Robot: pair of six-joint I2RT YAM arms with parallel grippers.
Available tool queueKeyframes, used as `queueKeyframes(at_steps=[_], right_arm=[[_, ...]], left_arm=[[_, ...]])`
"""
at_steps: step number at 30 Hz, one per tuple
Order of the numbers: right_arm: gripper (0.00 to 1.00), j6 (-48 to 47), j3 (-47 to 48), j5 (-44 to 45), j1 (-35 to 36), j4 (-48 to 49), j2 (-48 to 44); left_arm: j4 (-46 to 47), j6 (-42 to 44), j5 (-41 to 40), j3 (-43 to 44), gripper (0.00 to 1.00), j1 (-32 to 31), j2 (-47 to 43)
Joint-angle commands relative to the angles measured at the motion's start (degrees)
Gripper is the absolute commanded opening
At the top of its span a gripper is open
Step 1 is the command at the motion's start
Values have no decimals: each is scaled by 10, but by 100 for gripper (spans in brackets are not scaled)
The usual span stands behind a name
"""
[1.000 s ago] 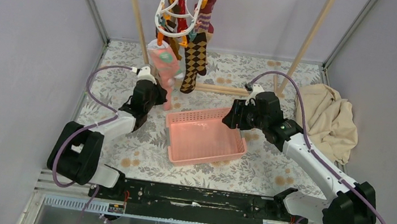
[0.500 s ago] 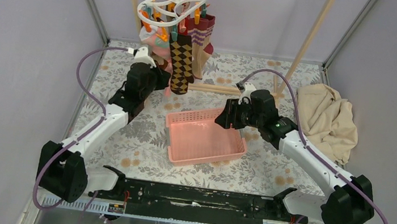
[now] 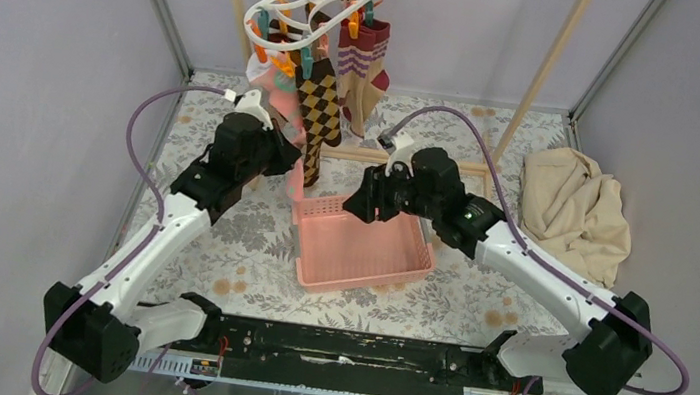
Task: Remove the socks clipped to the hanger
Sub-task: Remove the sock from the hanger.
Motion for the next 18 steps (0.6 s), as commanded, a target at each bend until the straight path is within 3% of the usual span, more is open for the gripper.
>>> queueKeyframes(at_steps=[1,18], right_arm=[[52,-7,41,13,34,38,11],[60,2,103,50,108,91,69]], left_arm=[[-56,-6,3,8,0,-11,-49],[-100,-40,31,-2,0,-17,-132]])
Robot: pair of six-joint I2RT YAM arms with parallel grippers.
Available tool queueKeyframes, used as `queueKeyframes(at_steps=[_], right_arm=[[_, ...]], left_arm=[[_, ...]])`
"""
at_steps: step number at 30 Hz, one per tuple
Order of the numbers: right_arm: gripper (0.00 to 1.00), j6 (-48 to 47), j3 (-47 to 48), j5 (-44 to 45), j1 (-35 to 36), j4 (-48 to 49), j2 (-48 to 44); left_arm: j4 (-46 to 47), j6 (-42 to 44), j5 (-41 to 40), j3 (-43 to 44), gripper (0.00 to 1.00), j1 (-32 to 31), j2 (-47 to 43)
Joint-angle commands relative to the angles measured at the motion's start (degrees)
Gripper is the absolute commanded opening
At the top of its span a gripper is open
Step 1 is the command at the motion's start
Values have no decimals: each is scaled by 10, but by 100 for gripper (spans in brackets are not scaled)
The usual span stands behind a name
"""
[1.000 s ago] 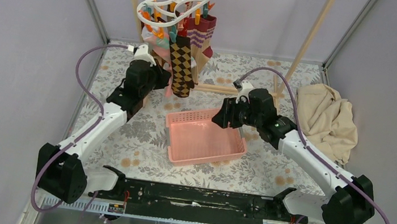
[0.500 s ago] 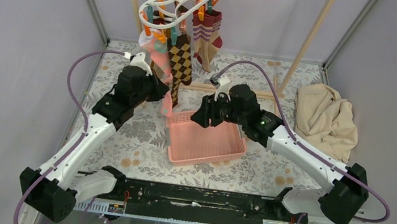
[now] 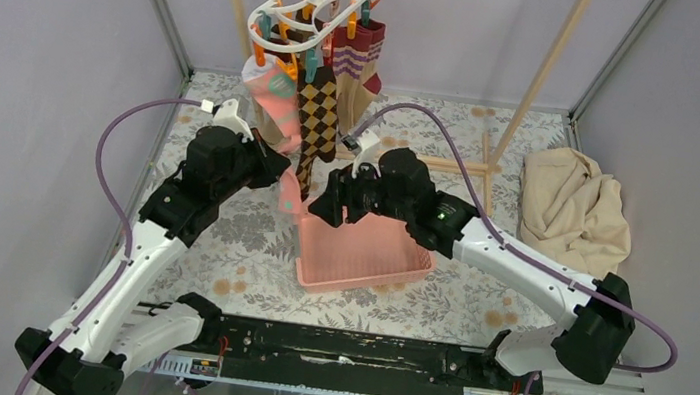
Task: Remove the socks clipped to the hanger
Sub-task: Remove the sock from the hanger.
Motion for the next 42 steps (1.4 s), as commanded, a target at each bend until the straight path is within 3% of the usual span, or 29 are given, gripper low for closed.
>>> queueKeyframes(at_steps=[1,17,20,22,27,34,37,42], right_arm=[[60,3,47,19,18,53,14],[60,-2,124,73,48,32,123],[52,-1,126,70,49,35,131],[37,-1,122,59,49,43,131],[0,-4,108,53,49,53,116],[0,-18,77,68,49,38,68],[0,-23,62,78,49,31,44],[0,-32,39,88,49,6,9]], left_arm=[[-12,-16,19,1,0,-7,-15],[-42,-30,31,18,0,-13,-46],[-43,-31,34,19,0,-13,-49],[-44,-31,36,17,0,-14,-50],[-45,-12,1,26,26,-14,-46],[-97,44,-69,128,72,-13,9],[-102,58,-95,165,97,-13,23],[-104,78,-134,215,99,-10,48]])
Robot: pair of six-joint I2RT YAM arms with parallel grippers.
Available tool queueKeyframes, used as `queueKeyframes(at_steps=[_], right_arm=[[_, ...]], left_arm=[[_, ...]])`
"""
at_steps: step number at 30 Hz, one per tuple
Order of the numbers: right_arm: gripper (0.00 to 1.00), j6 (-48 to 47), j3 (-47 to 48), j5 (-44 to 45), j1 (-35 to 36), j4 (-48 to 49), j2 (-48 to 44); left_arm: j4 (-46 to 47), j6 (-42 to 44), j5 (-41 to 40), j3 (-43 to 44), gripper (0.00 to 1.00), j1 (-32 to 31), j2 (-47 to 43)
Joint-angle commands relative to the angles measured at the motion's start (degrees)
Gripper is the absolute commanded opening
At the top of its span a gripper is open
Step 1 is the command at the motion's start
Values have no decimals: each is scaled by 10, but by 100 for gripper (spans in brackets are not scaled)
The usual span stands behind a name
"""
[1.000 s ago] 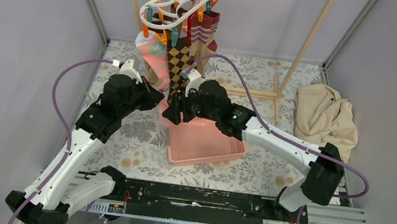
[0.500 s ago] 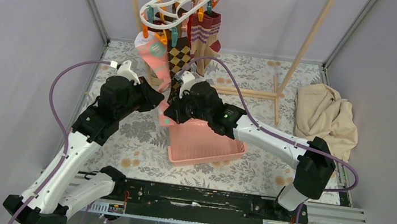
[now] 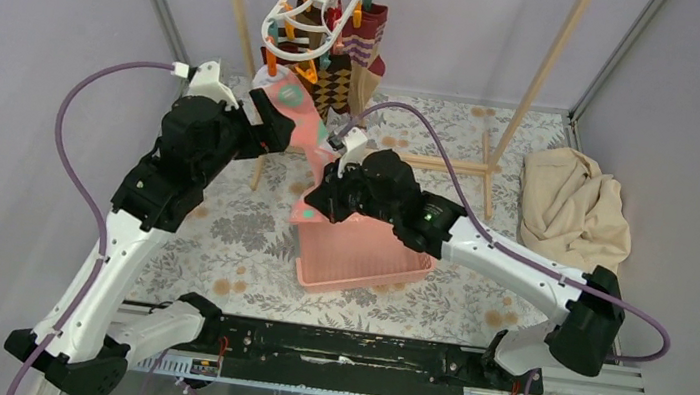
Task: Remove the socks clipped to the hanger
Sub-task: Remove the sock from the hanger.
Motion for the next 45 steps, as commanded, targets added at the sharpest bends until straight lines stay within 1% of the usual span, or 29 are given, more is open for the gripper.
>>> queueKeyframes(at_steps=[1,4,10,13,18,21,29,34,38,45], right_arm=[[0,-19,-11,18,4,-10,-43],[0,-25,-23,25,4,-16,-64],[0,-37,-38,45,4,-33,-96],[0,-42,-42,51,4,-42,-104],[0,-43,-51,50,4,-47,-114],[0,-43,-59,54,4,-47,-119],[0,-43,-56,52,4,-54,-124],[0,-41,-51,40,4,-71,-129],[0,-36,-46,26,4,-84,-132],[0,-33,-17,-14,5,-129,-124]], left_arm=[[-9,37,-57,48,99,2,23],[-7,40,-56,73,99,21,50],[42,30,-19,75,99,38,75],[79,32,-12,65,99,42,86],[159,53,-13,36,99,49,81],[205,60,13,34,99,49,82],[305,58,120,22,97,49,82],[336,56,164,17,90,47,78],[338,66,178,22,87,42,87],[337,78,203,28,85,38,102]])
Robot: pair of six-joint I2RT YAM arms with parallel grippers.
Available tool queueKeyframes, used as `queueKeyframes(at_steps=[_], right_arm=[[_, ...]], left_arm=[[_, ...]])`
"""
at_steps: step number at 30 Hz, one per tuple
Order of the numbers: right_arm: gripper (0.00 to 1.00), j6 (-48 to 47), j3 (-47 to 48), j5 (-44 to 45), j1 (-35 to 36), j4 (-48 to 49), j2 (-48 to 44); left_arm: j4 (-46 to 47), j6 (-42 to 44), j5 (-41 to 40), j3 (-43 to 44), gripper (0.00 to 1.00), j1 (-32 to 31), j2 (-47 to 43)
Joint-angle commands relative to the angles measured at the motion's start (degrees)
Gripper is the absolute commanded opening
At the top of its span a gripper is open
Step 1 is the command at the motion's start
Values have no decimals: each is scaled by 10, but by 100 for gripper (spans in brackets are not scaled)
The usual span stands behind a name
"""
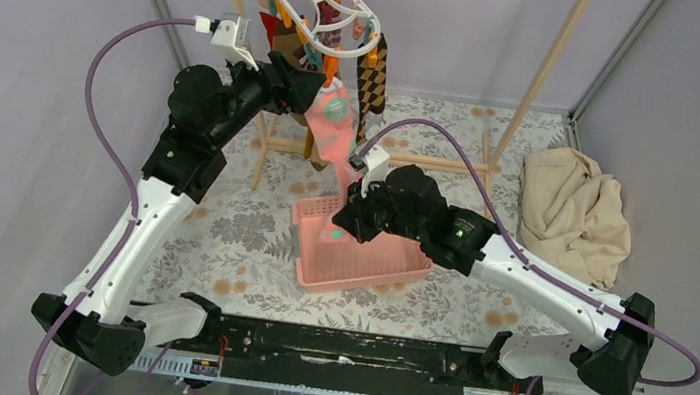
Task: Remove the socks clipped to the hanger
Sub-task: Remove the sock from the hanger.
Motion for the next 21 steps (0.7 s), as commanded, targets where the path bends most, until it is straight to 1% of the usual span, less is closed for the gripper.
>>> queueKeyframes(at_steps=[1,10,16,18,21], right_arm=[[0,1,45,-38,5,-31,-12],[0,-16,89,-42,13,-124,-19],[0,-20,95,-37,13,-141,-29],[0,-20,95,-38,13,-141,-31],[0,-19,95,-40,13,-142,-32]], left_arm=[[34,21,39,11,85,-4,12],[-24,40,78,73,84,-6,49],[-35,50,68,85,84,-6,57],[-36,53,68,85,82,-6,59],[-42,61,67,88,76,-6,61]])
